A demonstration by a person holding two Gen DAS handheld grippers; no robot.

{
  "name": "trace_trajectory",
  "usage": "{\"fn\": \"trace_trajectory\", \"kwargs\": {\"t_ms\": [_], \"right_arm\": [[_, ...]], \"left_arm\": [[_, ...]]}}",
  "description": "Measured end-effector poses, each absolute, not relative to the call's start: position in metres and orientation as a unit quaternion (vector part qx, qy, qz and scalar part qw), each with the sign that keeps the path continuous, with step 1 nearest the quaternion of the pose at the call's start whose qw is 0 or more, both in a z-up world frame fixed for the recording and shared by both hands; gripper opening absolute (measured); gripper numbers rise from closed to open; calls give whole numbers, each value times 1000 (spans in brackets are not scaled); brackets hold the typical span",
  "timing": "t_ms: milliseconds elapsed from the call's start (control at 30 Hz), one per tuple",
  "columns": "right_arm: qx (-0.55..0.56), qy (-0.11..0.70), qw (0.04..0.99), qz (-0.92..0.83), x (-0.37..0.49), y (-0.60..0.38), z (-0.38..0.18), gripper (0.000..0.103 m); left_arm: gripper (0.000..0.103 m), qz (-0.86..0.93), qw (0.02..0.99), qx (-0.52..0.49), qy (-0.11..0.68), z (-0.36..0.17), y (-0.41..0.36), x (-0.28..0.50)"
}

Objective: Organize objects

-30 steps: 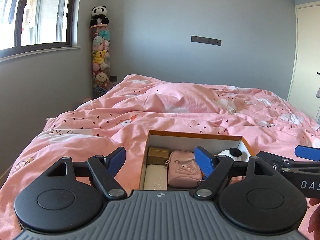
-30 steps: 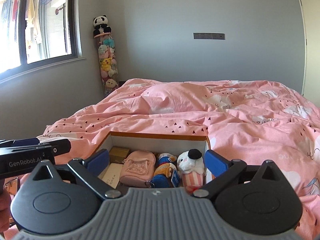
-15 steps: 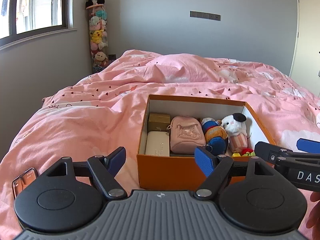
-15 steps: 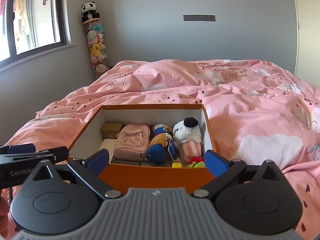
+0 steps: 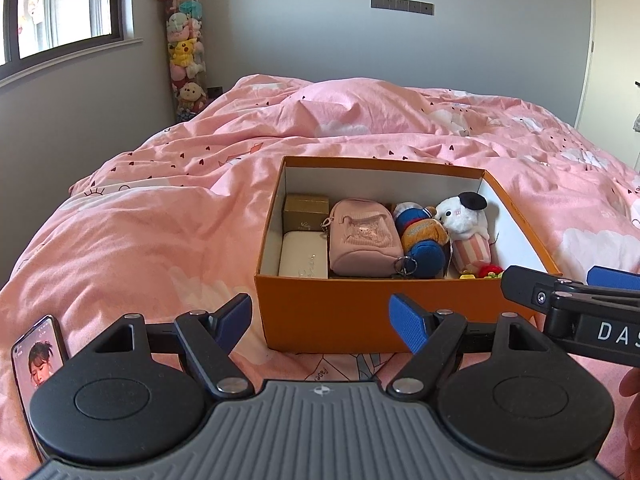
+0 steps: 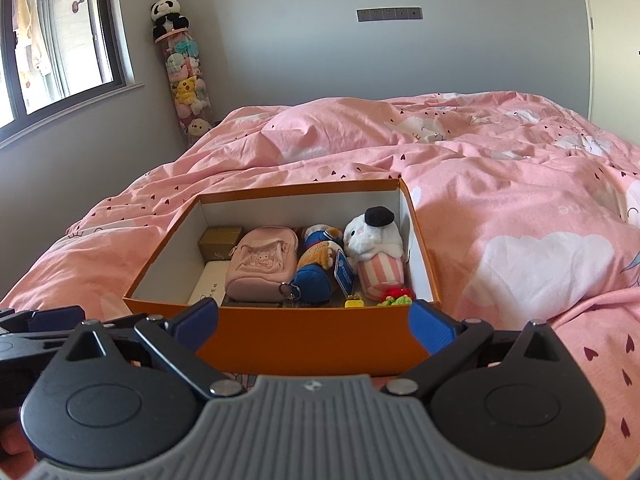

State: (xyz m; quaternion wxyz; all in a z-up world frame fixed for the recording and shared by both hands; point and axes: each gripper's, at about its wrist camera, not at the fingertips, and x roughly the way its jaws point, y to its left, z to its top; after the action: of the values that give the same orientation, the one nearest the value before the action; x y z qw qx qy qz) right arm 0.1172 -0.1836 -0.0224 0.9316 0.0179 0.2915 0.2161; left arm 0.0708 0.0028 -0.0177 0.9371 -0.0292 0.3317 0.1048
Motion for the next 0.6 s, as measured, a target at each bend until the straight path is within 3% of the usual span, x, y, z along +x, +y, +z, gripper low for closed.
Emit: {"fn": "trace_trajectory", "kwargs": {"t_ms": [600], "right_arm": [[7,299,929,218,116,-179,-24,101]], "left_arm": [[91,104,931,-26,350,-24,2,73]]}}
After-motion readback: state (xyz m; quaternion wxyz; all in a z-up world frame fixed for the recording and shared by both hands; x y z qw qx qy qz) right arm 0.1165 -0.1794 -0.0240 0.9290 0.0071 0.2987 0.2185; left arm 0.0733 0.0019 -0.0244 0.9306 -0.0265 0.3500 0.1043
